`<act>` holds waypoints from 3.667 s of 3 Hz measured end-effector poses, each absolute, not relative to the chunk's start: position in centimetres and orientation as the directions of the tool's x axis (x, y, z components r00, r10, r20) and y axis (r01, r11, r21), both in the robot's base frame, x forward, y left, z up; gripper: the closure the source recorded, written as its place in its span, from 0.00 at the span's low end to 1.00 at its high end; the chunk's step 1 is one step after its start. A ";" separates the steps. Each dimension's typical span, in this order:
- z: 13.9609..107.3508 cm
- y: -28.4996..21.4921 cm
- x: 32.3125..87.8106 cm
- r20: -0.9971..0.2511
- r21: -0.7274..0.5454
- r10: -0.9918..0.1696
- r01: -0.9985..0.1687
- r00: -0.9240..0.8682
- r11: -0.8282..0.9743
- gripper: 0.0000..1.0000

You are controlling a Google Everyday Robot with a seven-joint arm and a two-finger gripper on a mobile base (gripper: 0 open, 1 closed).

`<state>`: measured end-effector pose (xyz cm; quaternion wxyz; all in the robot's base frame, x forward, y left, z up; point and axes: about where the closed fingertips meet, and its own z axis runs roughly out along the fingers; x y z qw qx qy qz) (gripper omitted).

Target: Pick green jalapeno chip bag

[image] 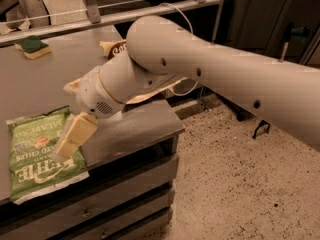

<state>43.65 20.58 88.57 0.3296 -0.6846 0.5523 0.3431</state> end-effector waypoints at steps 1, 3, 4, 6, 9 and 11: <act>86.8 24.0 44.0 -0.856 -0.054 -0.496 -0.979 0.147 -0.197 0.00; 84.8 27.2 43.9 -0.867 -0.042 -0.476 -0.974 0.147 -0.224 0.14; 84.4 27.5 43.9 -0.868 -0.041 -0.475 -0.974 0.146 -0.224 0.38; 84.2 27.3 43.9 -0.869 -0.042 -0.475 -0.976 0.140 -0.211 0.85; 88.4 27.8 45.4 -0.892 -0.095 -0.415 -0.972 0.180 -0.217 1.00; 98.2 27.7 48.1 -0.951 -0.186 -0.213 -0.965 0.224 -0.185 1.00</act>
Offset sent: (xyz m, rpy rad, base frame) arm 0.0040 0.0796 -0.0441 0.0746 0.0585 0.0584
